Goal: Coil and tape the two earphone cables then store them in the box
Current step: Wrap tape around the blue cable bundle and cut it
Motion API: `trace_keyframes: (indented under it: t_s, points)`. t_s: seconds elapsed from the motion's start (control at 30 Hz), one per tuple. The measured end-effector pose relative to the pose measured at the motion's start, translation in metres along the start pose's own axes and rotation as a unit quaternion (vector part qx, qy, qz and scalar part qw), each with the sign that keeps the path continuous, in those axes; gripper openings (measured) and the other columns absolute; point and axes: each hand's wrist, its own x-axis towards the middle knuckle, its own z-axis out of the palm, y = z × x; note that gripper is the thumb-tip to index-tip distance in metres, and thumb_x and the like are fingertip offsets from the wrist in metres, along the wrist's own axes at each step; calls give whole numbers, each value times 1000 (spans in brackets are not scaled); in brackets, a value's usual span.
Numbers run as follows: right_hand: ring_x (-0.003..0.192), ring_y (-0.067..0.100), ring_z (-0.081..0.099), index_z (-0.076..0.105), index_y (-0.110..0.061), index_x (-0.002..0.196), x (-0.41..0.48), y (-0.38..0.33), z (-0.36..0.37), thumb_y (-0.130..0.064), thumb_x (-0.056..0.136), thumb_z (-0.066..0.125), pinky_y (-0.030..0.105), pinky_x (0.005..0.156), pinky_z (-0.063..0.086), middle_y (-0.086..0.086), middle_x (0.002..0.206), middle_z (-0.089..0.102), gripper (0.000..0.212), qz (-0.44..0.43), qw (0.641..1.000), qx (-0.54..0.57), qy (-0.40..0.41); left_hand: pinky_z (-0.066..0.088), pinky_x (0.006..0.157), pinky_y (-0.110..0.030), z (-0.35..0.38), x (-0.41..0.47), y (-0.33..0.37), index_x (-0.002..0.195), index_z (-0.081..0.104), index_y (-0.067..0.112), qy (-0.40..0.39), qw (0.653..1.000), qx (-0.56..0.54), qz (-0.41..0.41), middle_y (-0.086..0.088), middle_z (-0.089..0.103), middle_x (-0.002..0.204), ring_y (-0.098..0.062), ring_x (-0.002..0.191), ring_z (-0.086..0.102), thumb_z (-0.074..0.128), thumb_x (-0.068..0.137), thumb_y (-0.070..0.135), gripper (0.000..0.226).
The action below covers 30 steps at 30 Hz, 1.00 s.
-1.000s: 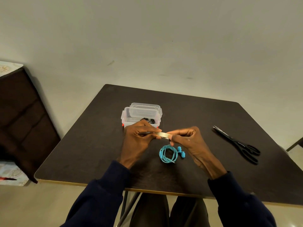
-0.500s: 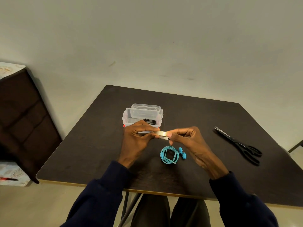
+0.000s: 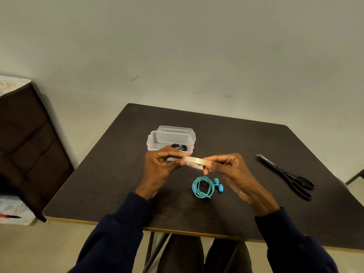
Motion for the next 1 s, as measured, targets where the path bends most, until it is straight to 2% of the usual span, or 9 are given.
trace_keyframes:
  t_s: [0.07,0.2,0.33,0.43,0.5,0.7,0.77,0.9,1.0]
  points:
    - [78,20,71,80,-11,94,0,1,0,-19,79,73,26,81,55,14,78,74,19,-10,1000,-1,19,57,92,-30,0,1,3,100,76,12,-29,999,31,6,-4,77,99,-22,103,71,83,73,15,27]
    - [79,22,72,81,-15,91,1,4,2,-21,79,74,25,79,56,15,80,75,16,-25,998,-37,40,56,91,-24,6,1,15,109,75,25,-81,993,80,28,6,73,108,-16,108,68,85,74,23,36]
    - [83,27,74,80,-15,95,3,5,7,-23,80,75,26,80,57,13,83,77,18,-42,997,-62,24,61,85,-39,16,-3,19,102,78,21,-58,994,85,27,0,75,100,-23,98,71,85,76,25,27]
    - [82,24,75,81,-25,93,3,4,8,-27,79,76,24,76,57,7,84,78,15,-40,996,-80,3,60,86,-40,12,-3,22,94,80,25,-62,996,66,-3,1,77,94,-22,95,72,82,77,33,20]
    - [80,22,75,81,-24,94,2,6,7,-25,79,76,22,74,58,6,84,78,16,-37,996,-84,1,58,90,-38,8,-1,23,91,80,24,-82,995,51,-30,2,78,92,-20,96,72,82,76,29,16]
    - [79,25,75,76,-3,102,4,10,5,-16,80,75,25,74,58,14,83,77,27,-22,996,-82,9,55,97,-35,1,0,25,89,81,19,-103,989,-16,-103,-4,79,96,-18,107,69,82,72,19,16]
    - [79,25,75,76,-2,103,4,9,5,-17,79,75,25,75,59,14,83,77,28,-25,996,-82,7,55,97,-34,0,0,25,89,81,16,-103,987,-32,-120,-5,79,97,-17,109,68,82,73,15,16]
    - [82,26,75,76,-5,103,3,8,5,-18,81,73,26,77,58,14,84,77,26,-27,996,-82,2,56,98,-39,-2,0,23,89,82,20,-106,983,-49,-140,-5,78,102,-20,115,66,79,78,2,21]
    - [86,27,74,76,-7,105,3,6,4,-20,84,71,26,80,57,14,86,77,25,-19,996,-81,-14,56,98,-38,-4,0,24,90,82,19,-109,983,-60,-135,-8,77,105,-25,118,64,78,77,5,20]
